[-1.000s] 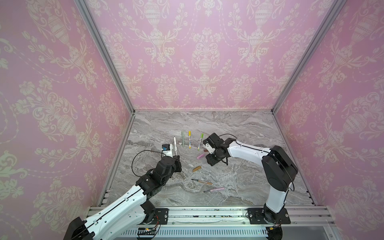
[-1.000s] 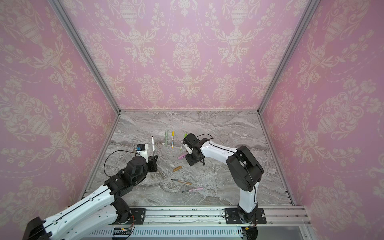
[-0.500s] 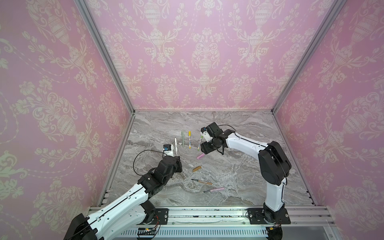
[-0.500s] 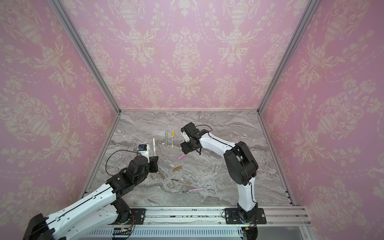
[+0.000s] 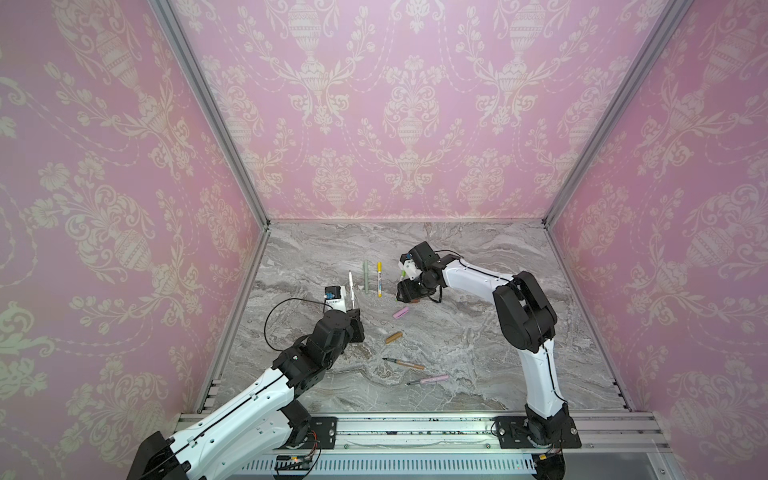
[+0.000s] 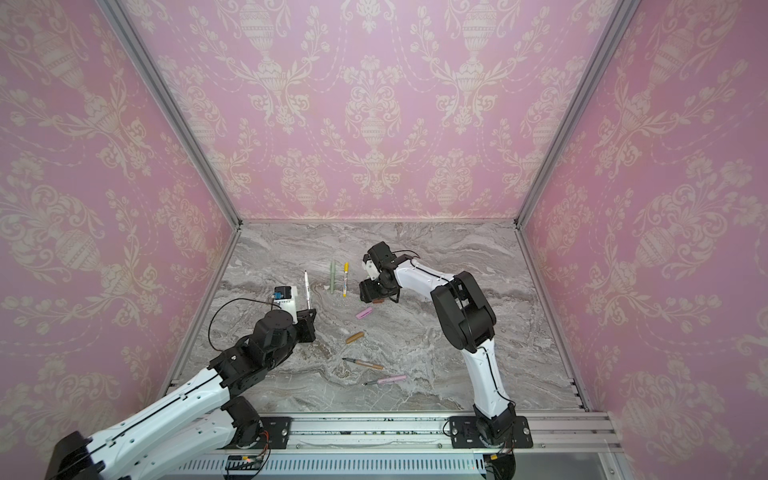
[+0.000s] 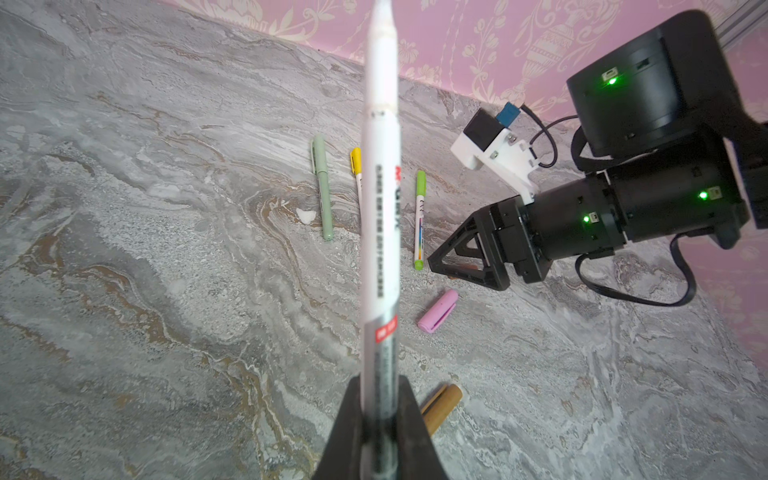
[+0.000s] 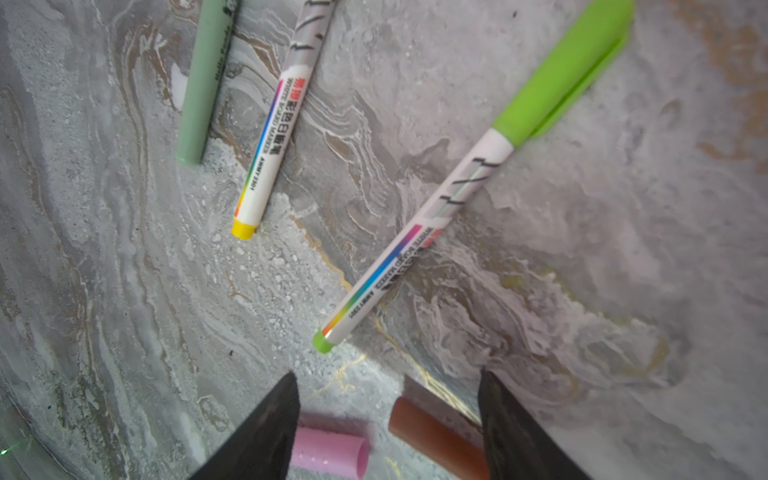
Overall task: Insert the pens into the pen caps
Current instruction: 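Lower right gripper onto the brown cap and close on it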
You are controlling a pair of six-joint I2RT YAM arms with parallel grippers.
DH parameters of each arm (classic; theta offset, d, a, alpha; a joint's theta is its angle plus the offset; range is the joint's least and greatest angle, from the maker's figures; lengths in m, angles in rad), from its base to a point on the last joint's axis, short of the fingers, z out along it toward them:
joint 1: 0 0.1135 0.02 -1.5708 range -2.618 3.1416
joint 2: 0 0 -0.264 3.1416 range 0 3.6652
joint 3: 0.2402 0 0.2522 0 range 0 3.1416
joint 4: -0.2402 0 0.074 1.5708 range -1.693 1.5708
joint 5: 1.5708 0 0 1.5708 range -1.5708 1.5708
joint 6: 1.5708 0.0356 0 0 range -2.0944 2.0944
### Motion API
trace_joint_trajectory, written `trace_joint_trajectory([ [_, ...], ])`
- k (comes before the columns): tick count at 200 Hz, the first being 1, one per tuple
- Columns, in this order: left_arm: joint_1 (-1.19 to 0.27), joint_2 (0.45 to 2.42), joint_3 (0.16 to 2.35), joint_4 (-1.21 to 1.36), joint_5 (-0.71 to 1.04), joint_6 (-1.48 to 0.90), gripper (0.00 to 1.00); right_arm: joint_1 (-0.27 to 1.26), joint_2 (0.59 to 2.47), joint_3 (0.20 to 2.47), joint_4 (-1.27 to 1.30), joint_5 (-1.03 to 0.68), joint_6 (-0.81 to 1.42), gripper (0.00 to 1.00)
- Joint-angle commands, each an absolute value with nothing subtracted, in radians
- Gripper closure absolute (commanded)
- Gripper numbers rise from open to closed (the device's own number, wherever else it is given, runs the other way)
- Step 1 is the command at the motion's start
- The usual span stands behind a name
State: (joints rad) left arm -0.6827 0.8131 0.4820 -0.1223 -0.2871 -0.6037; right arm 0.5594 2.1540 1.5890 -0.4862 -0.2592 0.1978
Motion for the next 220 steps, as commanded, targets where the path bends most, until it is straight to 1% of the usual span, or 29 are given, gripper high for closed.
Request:
trace_joint_trajectory([
  [1, -0.674, 0.808, 0.512, -0.145, -0.295, -0.612, 1.0, 0.55, 2.146, 1.569, -0.493, -0.28, 0.212, 0.32],
  [60, -0.674, 0.831, 0.514, -0.132, -0.292, -0.613, 1.0, 0.553, 2.04, 1.381, -0.445, -0.269, 0.231, 0.39],
  [103, -0.674, 0.87, 0.528, -0.104, -0.275, -0.611, 1.0, 0.564, 2.009, 1.3, -0.431, -0.235, 0.248, 0.51],
  [113, -0.673, 0.88, 0.53, -0.1, -0.272, -0.611, 1.0, 0.567, 2.015, 1.302, -0.437, -0.225, 0.243, 0.55],
  [126, -0.673, 0.886, 0.53, -0.097, -0.268, -0.613, 1.0, 0.572, 2.027, 1.313, -0.449, -0.207, 0.238, 0.57],
  [190, -0.674, 0.857, 0.518, -0.109, -0.277, -0.624, 1.0, 0.598, 2.127, 1.452, -0.528, -0.084, 0.191, 0.58],
  [220, -0.674, 0.839, 0.512, -0.116, -0.286, -0.625, 1.0, 0.627, 2.175, 1.49, -0.558, -0.035, 0.165, 0.62],
])
